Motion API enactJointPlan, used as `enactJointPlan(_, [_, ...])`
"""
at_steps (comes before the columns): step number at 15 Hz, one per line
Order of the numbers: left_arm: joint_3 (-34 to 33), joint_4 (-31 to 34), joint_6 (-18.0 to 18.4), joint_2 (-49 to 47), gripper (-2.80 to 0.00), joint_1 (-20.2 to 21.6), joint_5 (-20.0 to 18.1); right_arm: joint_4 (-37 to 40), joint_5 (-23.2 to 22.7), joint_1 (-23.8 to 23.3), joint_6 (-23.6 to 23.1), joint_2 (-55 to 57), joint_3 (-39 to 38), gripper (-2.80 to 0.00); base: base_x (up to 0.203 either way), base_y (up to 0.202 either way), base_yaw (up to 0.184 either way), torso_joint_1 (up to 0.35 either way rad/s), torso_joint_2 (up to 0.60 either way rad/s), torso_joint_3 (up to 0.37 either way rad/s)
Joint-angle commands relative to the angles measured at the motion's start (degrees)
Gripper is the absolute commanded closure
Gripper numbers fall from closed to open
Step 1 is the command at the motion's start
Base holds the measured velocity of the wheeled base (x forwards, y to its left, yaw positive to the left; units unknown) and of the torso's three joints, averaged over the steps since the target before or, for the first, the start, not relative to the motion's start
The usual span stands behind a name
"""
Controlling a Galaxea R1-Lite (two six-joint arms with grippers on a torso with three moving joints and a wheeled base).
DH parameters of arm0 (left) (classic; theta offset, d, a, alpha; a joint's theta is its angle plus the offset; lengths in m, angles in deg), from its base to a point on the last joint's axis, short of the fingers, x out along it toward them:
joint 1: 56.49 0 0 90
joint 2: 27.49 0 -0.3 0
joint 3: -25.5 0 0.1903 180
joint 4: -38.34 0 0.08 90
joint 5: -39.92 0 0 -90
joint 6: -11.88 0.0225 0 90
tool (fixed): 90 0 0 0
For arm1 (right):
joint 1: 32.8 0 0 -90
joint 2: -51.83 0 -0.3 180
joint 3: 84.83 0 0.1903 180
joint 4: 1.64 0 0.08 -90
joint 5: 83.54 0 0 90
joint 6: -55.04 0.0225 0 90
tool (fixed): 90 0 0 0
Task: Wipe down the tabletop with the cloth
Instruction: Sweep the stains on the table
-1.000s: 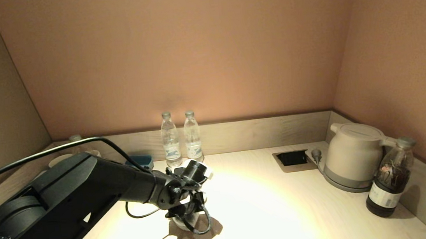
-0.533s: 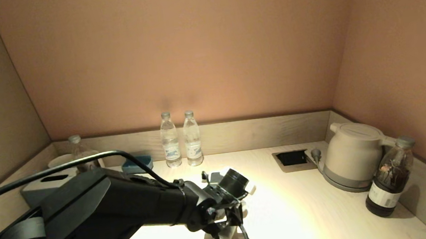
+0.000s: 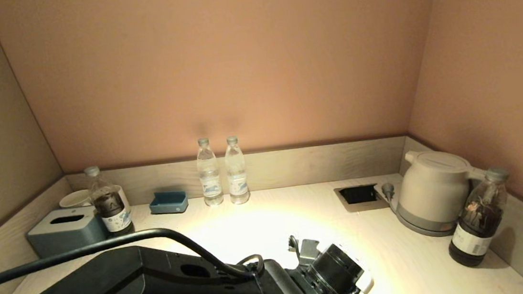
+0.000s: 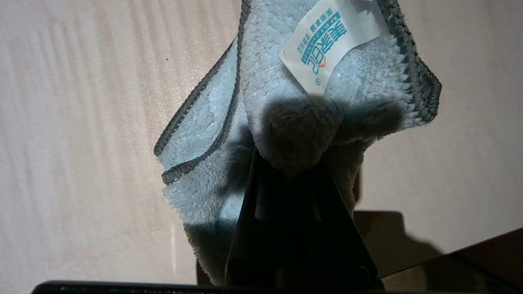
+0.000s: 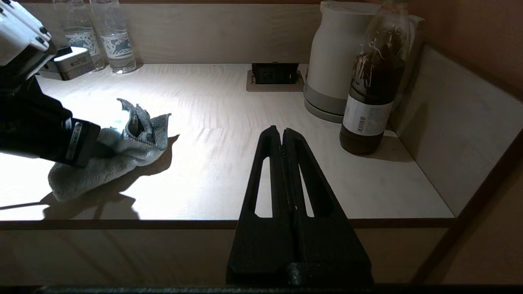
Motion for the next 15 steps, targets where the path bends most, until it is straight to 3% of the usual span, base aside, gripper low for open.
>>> enactJointPlan(1, [-1.07,0.03,-0.32,0.44,0.0,0.06,0.17,-0.04,-0.02,0.02,-0.02,0.06,0.01,0.0,0.0,0.0,0.0,0.0,0.0,0.0])
enactJointPlan(3, [-2.81,-0.02,-0.84,1.17,0.0,1.03,0.3,-0.04,-0.02,0.02,-0.02,0.06,0.01,0.0,0.0,0.0,0.0,0.0,0.0,0.0])
enactJointPlan(9, [-16.56,0.01,-1.97,9.23,0.0,15.74,4.0,-0.04,-0.04,0.02,-0.02,0.06,0.0,0.0,0.0,0.0,0.0,0.0,0.0,0.0])
enactJointPlan(13, [-23.51,-0.54,-3.12,11.59,0.0,21.18,4.83,-0.04,-0.11,0.02,-0.02,0.06,-0.06,0.0,0.0,0.0,0.0,0.0,0.0,0.0])
enactJointPlan(15, [-26.72,-0.76,-3.81,11.67,0.0,27.29,6.65,-0.03,-0.1,0.02,-0.02,0.02,-0.03,0.0,0.0,0.0,0.0,0.0,0.0,0.0])
